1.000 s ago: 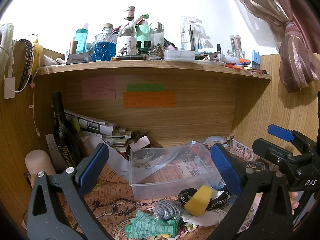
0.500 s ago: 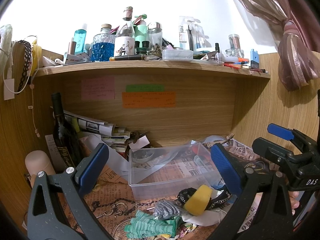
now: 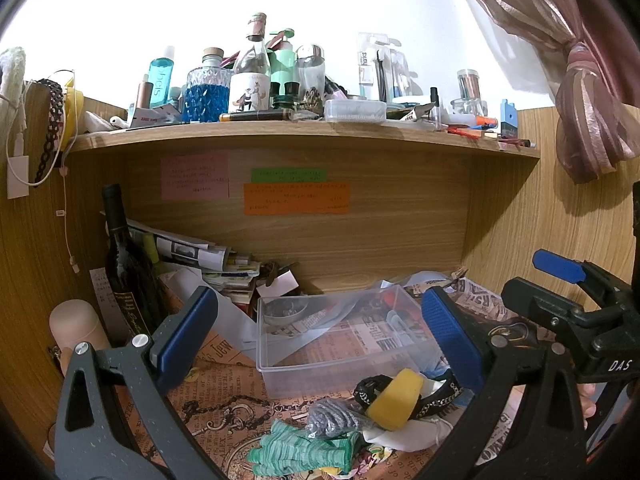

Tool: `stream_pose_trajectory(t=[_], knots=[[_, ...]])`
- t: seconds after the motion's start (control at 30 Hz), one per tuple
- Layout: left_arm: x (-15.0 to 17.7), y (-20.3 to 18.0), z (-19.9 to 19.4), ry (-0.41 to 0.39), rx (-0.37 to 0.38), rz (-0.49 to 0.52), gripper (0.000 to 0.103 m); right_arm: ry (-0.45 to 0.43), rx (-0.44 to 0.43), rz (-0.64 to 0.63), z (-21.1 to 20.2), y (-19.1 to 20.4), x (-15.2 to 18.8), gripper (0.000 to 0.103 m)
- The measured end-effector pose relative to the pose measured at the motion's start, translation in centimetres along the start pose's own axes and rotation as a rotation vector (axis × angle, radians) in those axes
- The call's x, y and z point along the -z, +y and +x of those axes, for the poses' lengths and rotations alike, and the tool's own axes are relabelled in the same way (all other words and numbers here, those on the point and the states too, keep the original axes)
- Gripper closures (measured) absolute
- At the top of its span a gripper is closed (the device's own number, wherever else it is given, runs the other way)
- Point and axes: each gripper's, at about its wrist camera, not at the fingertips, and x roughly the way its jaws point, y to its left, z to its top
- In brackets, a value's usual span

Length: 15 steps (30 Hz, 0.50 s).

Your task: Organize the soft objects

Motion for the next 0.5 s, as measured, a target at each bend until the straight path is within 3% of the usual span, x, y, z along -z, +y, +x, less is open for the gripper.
stream_pose_trajectory(t=[0.3,0.5], knots=[[0.3,0.5,0.2,0.014,0.013,-0.015,0.000,0.008,0.006,-0.001,0.2,-0.2,0.2,0.000],[1.9,1.4,2.1,0.119,0.072,-0.050,0.000,0.082,0.027,0.006,1.3,-1.3,1.6,0.000]])
